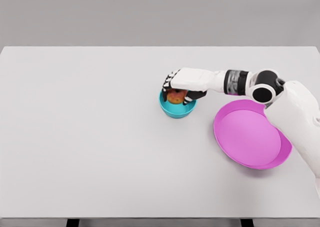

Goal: Put the apple from the pink plate into the blue bowl with your right arm

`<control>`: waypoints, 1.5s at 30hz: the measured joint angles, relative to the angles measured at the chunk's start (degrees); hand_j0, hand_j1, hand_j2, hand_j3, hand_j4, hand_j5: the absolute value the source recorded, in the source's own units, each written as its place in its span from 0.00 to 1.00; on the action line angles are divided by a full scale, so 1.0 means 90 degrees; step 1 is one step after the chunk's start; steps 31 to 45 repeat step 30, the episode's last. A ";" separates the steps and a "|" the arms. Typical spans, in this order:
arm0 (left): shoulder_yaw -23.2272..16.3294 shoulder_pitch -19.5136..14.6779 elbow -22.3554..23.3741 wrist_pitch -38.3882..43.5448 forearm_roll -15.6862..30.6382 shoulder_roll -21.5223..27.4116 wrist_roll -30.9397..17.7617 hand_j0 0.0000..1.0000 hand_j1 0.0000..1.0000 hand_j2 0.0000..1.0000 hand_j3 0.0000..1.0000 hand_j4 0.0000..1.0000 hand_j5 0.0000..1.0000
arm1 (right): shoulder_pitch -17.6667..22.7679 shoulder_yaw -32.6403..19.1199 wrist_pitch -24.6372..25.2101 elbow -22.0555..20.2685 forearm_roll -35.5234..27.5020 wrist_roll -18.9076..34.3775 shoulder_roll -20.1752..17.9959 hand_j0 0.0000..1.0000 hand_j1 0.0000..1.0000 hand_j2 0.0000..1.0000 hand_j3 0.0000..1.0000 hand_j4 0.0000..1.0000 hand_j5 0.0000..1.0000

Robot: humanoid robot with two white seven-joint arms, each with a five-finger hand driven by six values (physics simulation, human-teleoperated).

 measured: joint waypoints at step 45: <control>-0.0020 -0.0059 -0.0025 0.0002 0.0006 0.0000 -0.0005 1.00 1.00 1.00 1.00 1.00 1.00 | 0.3213 -0.4480 0.0001 -0.1983 -0.1040 -0.0001 -0.1907 1.00 1.00 1.00 1.00 1.00 1.00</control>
